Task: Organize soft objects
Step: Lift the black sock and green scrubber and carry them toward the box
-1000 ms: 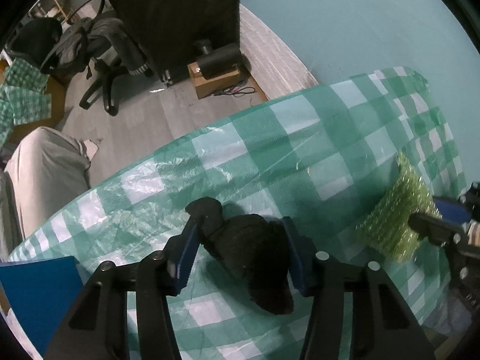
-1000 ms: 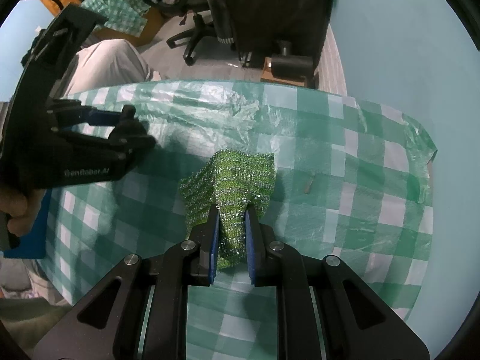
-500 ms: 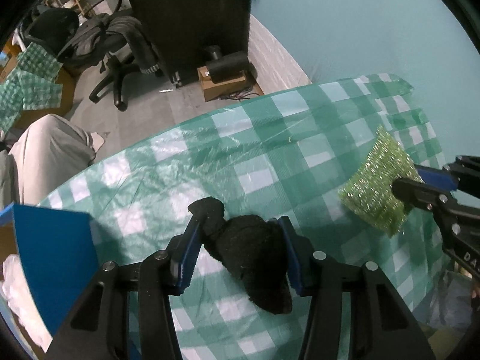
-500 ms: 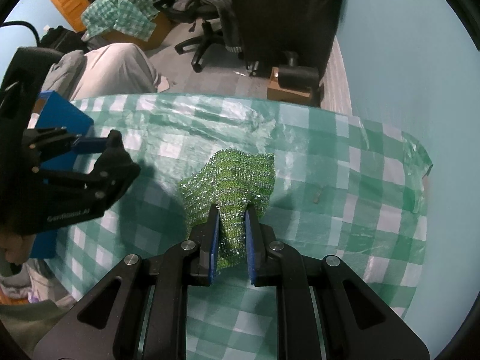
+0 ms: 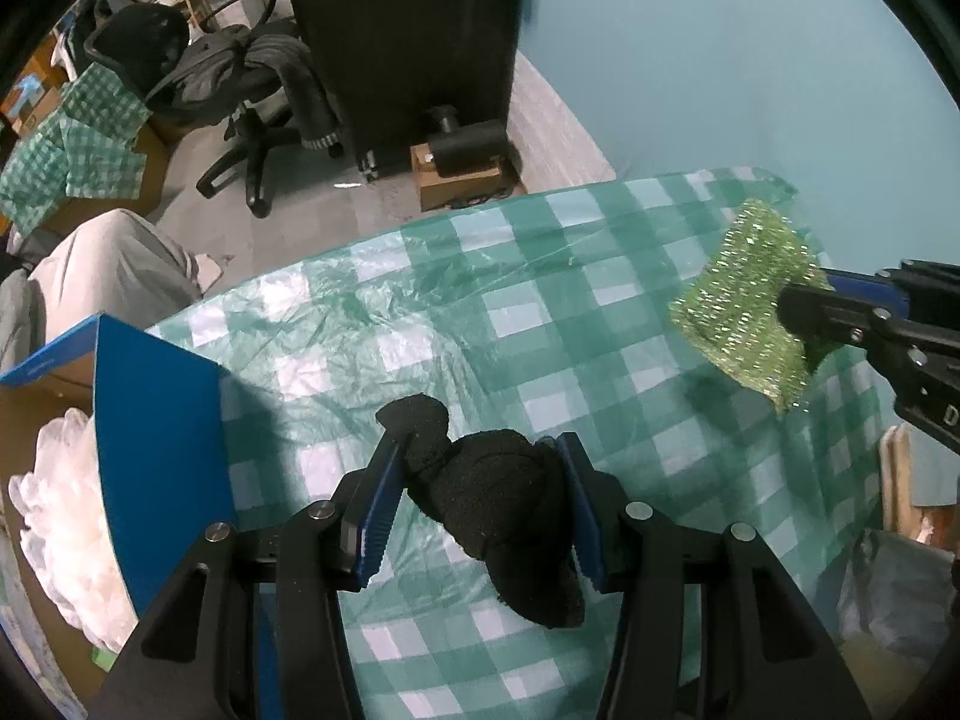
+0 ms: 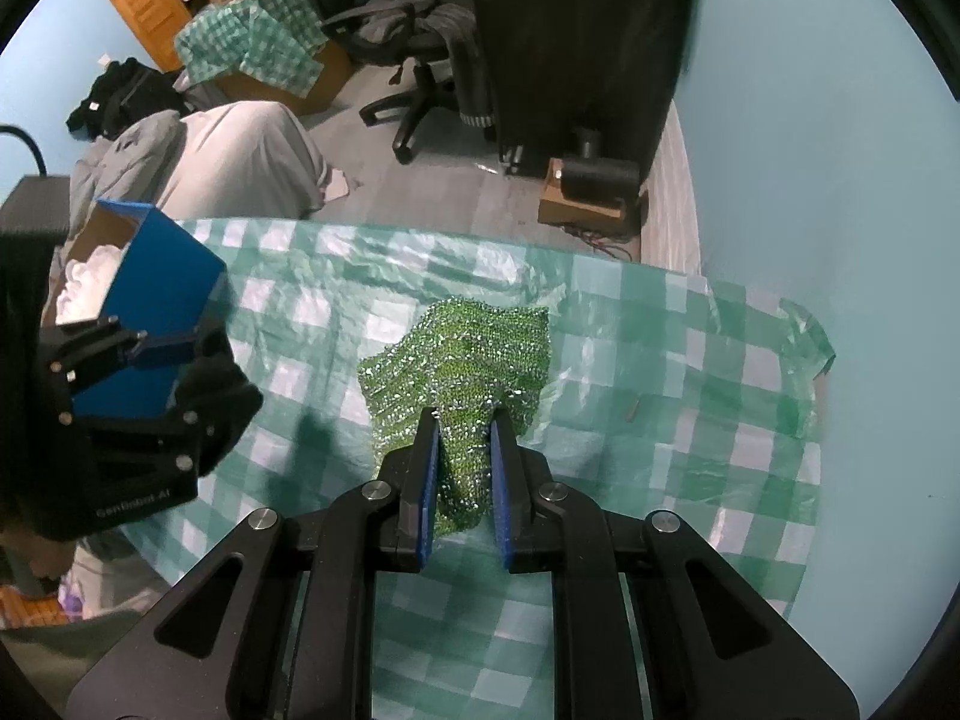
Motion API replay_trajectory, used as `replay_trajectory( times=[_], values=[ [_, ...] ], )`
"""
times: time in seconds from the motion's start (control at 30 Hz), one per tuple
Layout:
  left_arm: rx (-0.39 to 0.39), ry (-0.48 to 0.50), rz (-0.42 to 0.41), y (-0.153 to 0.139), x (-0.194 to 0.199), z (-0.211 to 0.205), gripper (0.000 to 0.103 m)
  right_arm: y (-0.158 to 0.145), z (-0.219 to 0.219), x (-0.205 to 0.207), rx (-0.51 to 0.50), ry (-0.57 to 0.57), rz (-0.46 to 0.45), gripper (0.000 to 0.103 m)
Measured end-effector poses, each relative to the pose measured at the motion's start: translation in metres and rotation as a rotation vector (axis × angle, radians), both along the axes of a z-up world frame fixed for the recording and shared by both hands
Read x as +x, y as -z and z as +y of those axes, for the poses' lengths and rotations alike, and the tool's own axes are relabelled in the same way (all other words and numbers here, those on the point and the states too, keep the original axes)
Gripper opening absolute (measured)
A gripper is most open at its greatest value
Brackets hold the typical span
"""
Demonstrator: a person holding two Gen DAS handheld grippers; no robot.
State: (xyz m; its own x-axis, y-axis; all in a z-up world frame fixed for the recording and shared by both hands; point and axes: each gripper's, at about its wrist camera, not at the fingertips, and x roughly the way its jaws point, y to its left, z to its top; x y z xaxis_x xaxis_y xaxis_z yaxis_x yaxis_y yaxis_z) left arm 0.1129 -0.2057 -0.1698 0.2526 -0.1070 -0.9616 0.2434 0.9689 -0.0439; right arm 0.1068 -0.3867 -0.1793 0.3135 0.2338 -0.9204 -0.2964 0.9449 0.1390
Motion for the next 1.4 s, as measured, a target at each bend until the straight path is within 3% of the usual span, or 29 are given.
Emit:
replay_trajectory(
  times=[0.8,1.4],
  values=[
    [-0.039,-0.116,-0.075,-0.069,-0.048,0.050,0.051,-0.059,0.058,-0.010,0.049,-0.096,-0.059,0.013],
    [-0.046,-0.283,-0.114,-0.102,-0.074,0.127,0.051,-0.092,0.133,-0.016,0.085,-0.217,-0.091,0.013]
  ],
)
